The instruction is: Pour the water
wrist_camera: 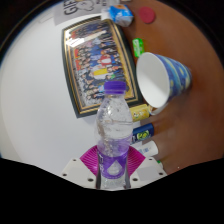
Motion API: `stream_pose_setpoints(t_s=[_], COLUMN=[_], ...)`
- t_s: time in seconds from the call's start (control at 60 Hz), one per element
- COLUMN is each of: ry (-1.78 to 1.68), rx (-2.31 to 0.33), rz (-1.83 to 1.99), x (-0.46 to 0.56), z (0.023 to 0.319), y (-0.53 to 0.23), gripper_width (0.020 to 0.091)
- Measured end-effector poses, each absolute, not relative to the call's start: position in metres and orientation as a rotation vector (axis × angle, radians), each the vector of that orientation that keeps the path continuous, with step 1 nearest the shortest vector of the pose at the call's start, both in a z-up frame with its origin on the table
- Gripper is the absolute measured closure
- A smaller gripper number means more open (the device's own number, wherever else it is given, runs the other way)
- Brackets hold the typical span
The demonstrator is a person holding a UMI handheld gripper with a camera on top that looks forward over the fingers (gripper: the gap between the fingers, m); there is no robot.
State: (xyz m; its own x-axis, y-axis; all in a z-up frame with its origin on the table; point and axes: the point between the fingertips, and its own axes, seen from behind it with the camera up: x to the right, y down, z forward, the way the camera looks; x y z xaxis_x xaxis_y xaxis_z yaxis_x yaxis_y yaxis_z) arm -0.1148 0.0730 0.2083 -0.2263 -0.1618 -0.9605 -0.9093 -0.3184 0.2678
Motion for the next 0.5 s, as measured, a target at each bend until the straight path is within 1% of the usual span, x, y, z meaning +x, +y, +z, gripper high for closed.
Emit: stream_pose_setpoints(t_s=[0.1,0.25,0.4,0.467,0.5], ry=[1.102,0.716,0.355,0.252,0.216], rx=[-1.577,-1.702,-1.702,-1.674,-1.661], rz=[1.437,1.096,0.686,0.520,0.436], x=[-0.108,-0.069,-0.008,0.027,0.047], z=[0.222,0.263,0.310,0.322,0.323], y=[0.078,0.087,0.097,0.101,0.107], gripper_width=[0.0778,0.0777,0.0778,0.0777,0.0779])
